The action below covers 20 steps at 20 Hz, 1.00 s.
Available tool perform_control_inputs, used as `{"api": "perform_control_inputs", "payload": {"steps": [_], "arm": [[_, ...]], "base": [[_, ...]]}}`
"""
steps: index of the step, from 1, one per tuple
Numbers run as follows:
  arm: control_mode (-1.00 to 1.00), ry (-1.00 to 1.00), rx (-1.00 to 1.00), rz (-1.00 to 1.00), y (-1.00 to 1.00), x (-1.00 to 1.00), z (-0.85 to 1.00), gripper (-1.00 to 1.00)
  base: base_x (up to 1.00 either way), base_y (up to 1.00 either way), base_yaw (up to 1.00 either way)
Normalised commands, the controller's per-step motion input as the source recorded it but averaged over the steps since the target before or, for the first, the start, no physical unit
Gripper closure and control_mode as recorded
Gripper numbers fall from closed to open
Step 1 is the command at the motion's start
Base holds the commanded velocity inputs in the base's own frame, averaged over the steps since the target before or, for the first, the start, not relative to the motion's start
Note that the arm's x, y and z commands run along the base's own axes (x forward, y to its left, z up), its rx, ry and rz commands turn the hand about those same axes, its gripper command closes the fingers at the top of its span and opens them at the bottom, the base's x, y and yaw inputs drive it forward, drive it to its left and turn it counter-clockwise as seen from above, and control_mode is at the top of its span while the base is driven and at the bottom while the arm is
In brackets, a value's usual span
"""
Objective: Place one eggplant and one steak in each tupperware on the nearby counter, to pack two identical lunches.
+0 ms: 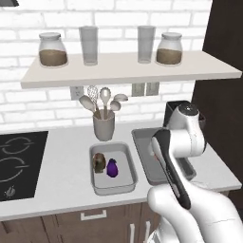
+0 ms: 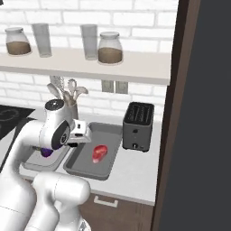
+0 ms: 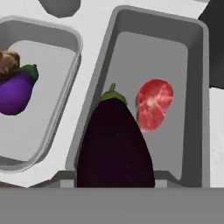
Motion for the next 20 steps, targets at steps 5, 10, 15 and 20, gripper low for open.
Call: {"api": "perform_control_inputs", "payload": {"steps": [5, 10, 15, 20], "arm": [[-1.00, 0.03, 0.00, 0.00, -0.26, 1.00, -0.56, 1.00], [-1.00, 0.00, 0.00, 0.00, 0.00, 1.00, -0.37, 1.00], [-1.00, 0.01, 0.00, -0.01, 0.03, 0.78, -0.20, -1.00], [-1.00, 0.07, 0.00, -0.01, 0.00, 0.07, 0.04, -1.00]], "base": [[0.00, 0.00, 0.00], [0.00, 0.00, 0.00], [0.00, 0.00, 0.00], [0.00, 0.00, 0.00]]}}
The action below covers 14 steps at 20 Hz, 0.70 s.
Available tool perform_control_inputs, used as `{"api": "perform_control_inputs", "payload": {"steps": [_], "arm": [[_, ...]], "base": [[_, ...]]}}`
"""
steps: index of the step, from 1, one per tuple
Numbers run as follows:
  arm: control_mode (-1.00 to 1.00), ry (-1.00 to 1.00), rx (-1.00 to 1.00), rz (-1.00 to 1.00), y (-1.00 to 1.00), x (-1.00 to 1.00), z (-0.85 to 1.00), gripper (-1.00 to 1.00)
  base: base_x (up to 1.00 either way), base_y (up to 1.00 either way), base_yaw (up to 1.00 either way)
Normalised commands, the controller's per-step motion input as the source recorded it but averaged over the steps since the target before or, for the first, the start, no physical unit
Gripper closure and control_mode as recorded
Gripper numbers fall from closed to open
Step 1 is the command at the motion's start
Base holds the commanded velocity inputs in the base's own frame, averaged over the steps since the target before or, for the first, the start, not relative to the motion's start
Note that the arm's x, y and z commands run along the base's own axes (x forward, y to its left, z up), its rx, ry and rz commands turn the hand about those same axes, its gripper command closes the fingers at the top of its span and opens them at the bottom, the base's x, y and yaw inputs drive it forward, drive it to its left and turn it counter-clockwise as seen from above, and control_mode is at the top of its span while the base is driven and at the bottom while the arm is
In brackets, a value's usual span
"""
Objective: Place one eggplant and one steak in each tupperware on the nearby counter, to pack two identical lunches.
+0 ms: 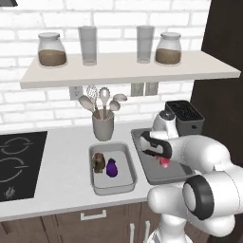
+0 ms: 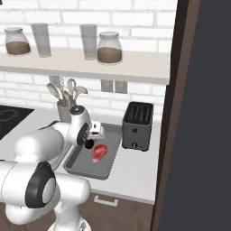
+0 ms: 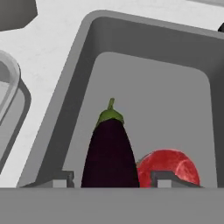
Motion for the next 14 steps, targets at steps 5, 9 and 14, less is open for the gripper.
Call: {"api": "perform_control_inputs", "payload": {"steps": [5, 9, 14], "arm": [[-1.00, 0.03, 0.00, -0.03, 0.04, -0.20, 0.17, -1.00], [-1.00, -0.18, 0.00, 0.00, 0.15, -1.00, 0.84, -1.00], [-1.00, -0.50, -0.05, 0.00, 0.17, -1.00, 1.00, -1.00]], "base": [[0.00, 0.00, 0.00], [0.00, 0.00, 0.00], [0.00, 0.00, 0.00]]}}
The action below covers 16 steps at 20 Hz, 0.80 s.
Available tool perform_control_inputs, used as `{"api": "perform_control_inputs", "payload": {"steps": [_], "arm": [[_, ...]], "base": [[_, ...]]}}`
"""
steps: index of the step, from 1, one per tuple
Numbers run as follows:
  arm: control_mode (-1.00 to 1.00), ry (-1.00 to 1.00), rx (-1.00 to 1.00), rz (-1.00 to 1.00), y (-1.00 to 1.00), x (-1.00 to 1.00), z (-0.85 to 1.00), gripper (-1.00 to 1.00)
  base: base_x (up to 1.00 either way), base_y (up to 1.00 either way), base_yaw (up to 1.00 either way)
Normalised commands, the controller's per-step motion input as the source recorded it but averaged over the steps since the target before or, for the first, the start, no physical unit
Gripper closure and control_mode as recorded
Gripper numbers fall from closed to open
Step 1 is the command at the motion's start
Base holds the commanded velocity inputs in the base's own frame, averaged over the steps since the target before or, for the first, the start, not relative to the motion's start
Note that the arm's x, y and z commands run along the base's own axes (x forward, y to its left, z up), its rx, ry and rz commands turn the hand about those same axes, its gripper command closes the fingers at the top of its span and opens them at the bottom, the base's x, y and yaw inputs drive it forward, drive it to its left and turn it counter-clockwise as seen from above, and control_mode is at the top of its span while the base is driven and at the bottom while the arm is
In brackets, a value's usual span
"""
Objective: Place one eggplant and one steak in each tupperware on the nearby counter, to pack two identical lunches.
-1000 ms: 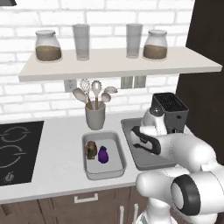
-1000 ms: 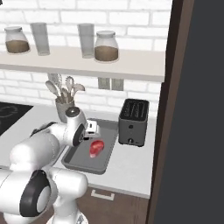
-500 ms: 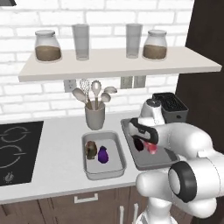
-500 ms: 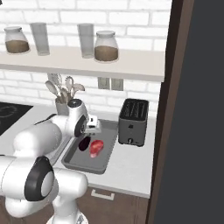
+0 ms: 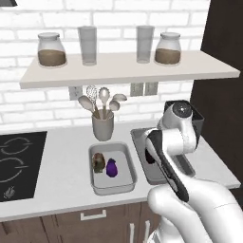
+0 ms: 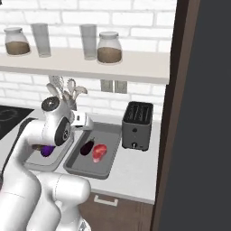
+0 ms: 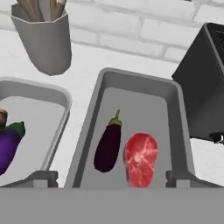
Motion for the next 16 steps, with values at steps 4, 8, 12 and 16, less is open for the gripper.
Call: {"api": "perform_control_inputs", "payload": {"steps": [4, 8, 12, 16], "arm": [[-1.00, -0.53, -0.04, 0.00, 0.20, -1.00, 1.00, -1.00], [-1.00, -0.59, -0.03, 0.00, 0.27, -1.00, 1.00, -1.00], [-1.00, -0.60, -0.07, 0.00, 0.36, -1.00, 1.00, -1.00], [-1.00, -0.45, -0.07, 0.03, 0.14, -0.63, 0.54, -1.00]], "base": [[0.00, 0.00, 0.00], [0.00, 0.00, 0.00], [0.00, 0.00, 0.00], [0.00, 0.00, 0.00]]}}
